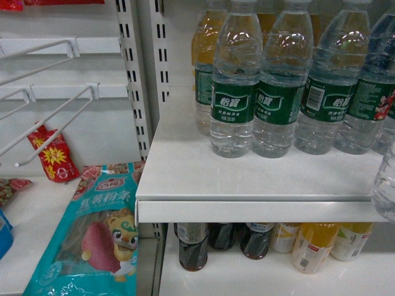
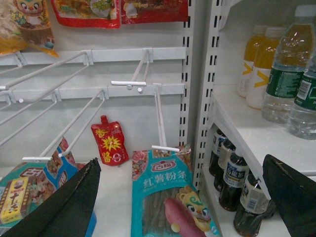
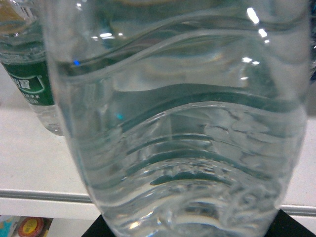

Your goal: Move water from second to third shelf

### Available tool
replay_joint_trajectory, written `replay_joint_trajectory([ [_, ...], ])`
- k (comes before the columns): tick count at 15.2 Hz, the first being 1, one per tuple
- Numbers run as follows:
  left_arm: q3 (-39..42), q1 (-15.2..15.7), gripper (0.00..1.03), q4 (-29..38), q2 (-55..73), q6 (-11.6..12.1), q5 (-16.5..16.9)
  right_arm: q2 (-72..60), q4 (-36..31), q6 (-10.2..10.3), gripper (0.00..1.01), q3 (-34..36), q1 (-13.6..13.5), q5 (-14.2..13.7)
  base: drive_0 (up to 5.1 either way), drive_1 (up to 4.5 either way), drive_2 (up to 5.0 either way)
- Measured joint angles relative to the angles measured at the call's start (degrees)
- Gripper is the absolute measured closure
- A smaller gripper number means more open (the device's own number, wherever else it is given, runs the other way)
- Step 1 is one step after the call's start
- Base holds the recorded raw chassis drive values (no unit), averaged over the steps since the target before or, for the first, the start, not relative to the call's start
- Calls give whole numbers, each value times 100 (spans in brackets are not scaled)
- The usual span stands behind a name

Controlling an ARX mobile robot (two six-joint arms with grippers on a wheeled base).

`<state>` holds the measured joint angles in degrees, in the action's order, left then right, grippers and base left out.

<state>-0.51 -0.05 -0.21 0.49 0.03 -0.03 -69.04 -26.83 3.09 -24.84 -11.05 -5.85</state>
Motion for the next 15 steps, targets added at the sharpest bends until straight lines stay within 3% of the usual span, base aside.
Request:
replay_joint_trajectory([
  [4, 0, 0, 5, 2, 0, 0, -2, -614, -310, 140, 62, -177, -251, -81, 0, 0, 0],
  [7, 0, 0, 5, 2, 0, 0, -2, -929, -505, 125, 62, -317, -396, -214, 0, 0, 0],
  [15, 0, 0, 5, 2, 0, 0, 0, -1978, -654, 31, 62, -1270, -151, -332, 0, 0, 0],
])
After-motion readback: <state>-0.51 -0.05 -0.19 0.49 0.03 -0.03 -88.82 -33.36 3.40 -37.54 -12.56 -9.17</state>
